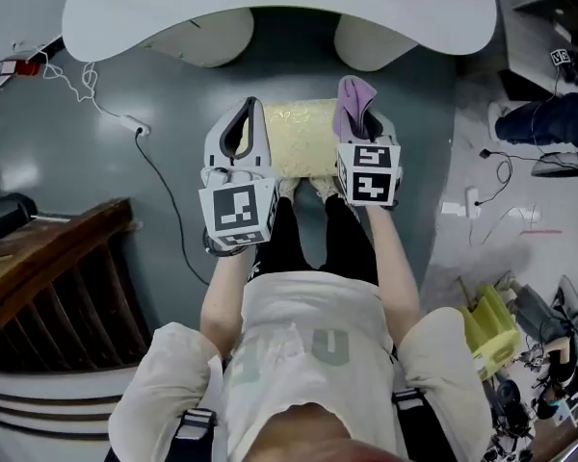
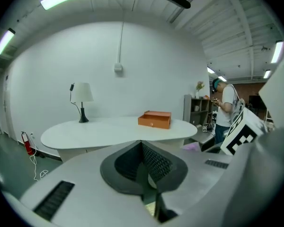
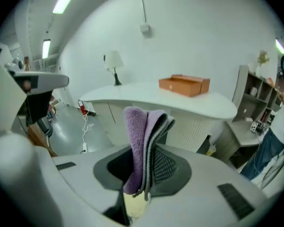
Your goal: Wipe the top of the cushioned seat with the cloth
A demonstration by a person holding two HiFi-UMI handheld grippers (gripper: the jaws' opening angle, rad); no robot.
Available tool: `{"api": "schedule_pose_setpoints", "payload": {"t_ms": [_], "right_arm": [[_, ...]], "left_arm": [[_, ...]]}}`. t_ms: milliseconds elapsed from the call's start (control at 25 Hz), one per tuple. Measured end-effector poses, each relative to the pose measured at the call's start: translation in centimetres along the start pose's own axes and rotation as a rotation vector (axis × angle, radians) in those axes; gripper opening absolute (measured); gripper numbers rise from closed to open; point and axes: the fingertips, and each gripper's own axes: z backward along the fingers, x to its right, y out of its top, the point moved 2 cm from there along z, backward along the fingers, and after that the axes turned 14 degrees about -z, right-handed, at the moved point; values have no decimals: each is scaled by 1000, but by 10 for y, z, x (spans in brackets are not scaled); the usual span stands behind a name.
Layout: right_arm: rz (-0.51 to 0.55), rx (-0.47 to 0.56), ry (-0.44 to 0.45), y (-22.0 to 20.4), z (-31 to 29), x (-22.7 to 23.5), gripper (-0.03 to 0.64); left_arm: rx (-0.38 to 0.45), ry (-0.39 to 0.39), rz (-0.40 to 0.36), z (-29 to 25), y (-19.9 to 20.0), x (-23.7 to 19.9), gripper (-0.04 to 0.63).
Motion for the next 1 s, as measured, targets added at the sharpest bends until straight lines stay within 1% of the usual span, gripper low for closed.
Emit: {"api": "schedule_pose_setpoints", "payload": {"t_ms": [80,200,280,400,520,680,1000], "right_arm": [[16,76,11,36,47,-25,89],[52,188,1,73,117,-48,89],[56,252,5,85,153,-60,89],[39,305,49,81,189,-78,89],[52,325,88,73,200,-87,89],[82,316,110,62,203,-93,89],[75,359,104,69,212,-90,89]], "left_arm": [[18,10,12,22,28,-13,-8],[56,10,33,55,62,-17,-8],[84,1,26,73,79,-15,-8],[104,-30,-19,93,84,-3,-8],[119,-46,-60,95,87,6,-8],[131,-45,-66,99,91,8,-8],[141,-48,-86,102,95,11,-8]]}}
